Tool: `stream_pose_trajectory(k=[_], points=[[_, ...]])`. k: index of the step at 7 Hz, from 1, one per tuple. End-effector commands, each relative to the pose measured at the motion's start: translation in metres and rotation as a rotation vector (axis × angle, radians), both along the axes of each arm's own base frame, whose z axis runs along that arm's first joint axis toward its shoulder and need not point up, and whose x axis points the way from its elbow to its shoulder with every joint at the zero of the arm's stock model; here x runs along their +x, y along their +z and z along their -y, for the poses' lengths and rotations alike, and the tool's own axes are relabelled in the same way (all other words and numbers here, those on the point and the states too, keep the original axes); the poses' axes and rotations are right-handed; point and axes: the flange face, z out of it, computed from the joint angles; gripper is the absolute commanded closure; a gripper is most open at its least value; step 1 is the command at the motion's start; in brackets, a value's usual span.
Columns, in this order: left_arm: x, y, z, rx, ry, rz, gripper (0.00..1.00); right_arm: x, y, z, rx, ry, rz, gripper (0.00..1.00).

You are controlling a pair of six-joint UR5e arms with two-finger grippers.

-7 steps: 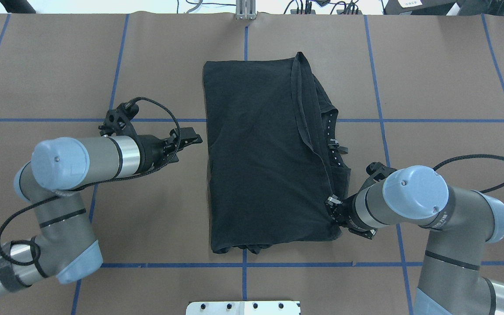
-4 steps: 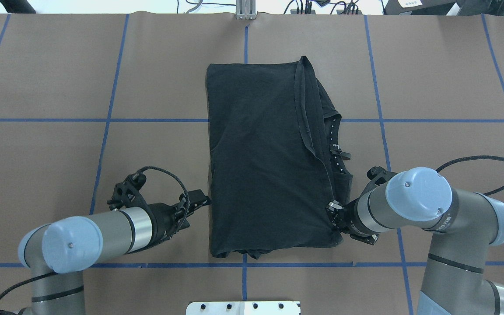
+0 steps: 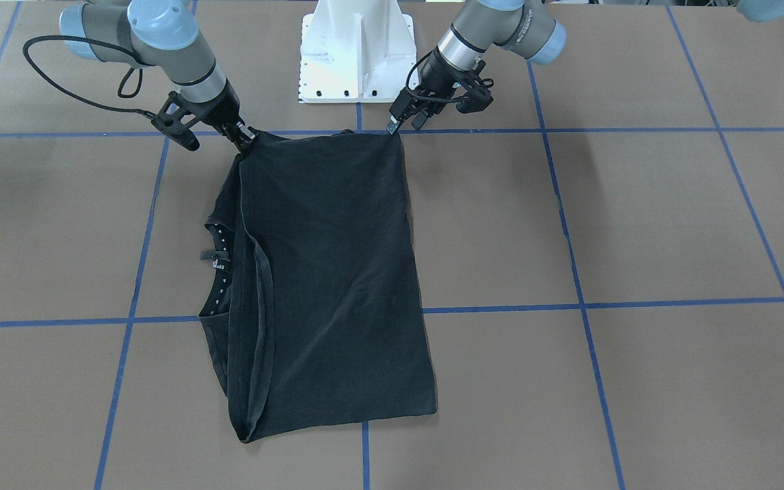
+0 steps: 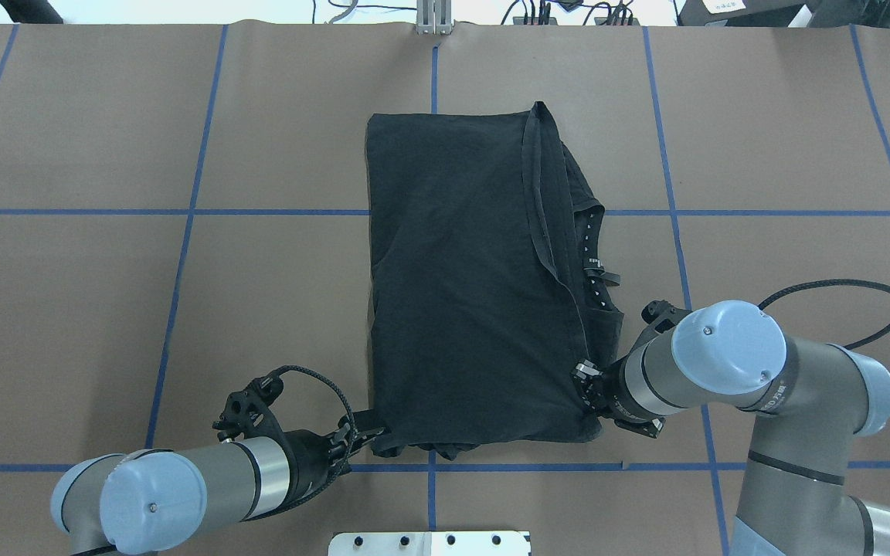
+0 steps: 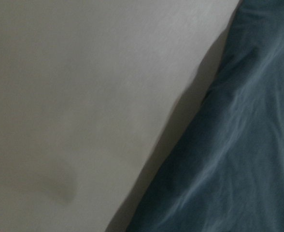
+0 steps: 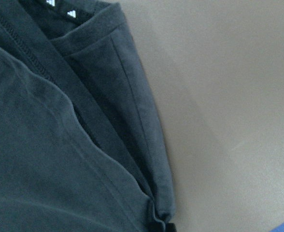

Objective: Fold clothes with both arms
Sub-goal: 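Grasp the near corners of the black shirt with both grippers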

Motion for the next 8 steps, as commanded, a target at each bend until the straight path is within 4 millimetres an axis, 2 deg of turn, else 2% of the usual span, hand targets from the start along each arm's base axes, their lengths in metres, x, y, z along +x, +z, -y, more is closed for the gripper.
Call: stream_pose_trajectory(k=[1, 8], points=[[0.0041, -0.0007, -0.0067, -0.001, 0.011, 0.004, 0.33, 0.0004, -0.0008, -0.0004, 0.001, -0.001, 0.002, 1.0], [0.0106, -0.0029, -0.0033, 0.001, 0.007, 0.004, 0.38, 0.0009, 0.0008, -0.0006, 0.0, -0.001, -0.001, 1.0]])
